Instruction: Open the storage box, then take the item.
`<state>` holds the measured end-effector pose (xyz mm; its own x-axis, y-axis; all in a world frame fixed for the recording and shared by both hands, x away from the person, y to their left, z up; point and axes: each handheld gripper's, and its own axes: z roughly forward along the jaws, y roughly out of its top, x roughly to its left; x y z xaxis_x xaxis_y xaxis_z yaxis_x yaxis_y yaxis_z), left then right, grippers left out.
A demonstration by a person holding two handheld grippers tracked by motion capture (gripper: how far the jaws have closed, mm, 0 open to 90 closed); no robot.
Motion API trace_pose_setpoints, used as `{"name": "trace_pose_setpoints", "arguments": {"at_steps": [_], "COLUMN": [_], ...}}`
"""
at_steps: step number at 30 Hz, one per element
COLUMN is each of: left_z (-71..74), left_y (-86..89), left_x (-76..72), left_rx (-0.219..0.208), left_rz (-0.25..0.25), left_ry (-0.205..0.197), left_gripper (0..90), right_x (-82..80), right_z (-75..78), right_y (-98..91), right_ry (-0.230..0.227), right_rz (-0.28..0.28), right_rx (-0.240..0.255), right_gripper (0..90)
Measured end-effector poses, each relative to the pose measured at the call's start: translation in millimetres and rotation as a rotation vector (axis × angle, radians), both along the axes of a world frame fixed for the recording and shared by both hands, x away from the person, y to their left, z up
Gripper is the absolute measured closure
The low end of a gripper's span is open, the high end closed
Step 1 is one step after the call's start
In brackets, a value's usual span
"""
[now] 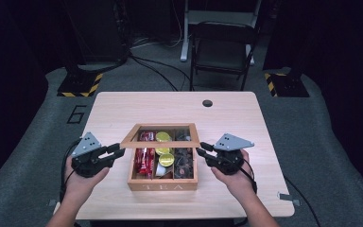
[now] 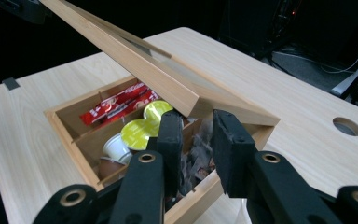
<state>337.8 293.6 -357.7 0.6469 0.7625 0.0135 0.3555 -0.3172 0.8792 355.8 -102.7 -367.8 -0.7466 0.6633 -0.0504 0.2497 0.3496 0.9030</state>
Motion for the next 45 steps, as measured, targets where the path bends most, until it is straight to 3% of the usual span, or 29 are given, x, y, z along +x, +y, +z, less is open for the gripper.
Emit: {"name": "trace_pose_setpoints", "arguments": {"at_steps": [11, 14, 24, 28, 34, 45], "left_z": [10.7, 16.3, 22.6, 20.1, 17.0, 16.3], "left_y": [0.6, -0.7, -1.4, -1.3, -2.3, 0.2], "left_x": [10.8, 14.7, 27.6, 28.7, 29.1, 32.0], "left_rx": [-0.026, -0.012, -0.054, -0.066, -0.038, -0.058], "left_rz": [0.011, 0.019, 0.034, 0.033, 0.034, 0.026], "left_ry": [-0.003, -0.006, -0.01, -0.008, -0.01, -0.013], "left_gripper": [70.7, 70.7, 66.7, 65.8, 66.1, 67.2], "right_x": [11.6, 15.5, 25.7, 25.7, 22.4, 9.3], "right_z": [14.9, 18.6, 30.7, 29.7, 25.8, 17.2], "right_y": [0.4, 0.6, 2.9, 3.5, 3.9, -0.6], "right_ry": [0.01, 0.014, 0.033, 0.022, 0.022, 0.018], "right_rz": [-0.003, -0.009, -0.039, -0.047, -0.057, -0.06], "right_rx": [-0.004, 0.008, 0.025, 0.034, 0.056, 0.02], "right_gripper": [74.7, 74.8, 74.7, 74.5, 72.4, 67.7]}}
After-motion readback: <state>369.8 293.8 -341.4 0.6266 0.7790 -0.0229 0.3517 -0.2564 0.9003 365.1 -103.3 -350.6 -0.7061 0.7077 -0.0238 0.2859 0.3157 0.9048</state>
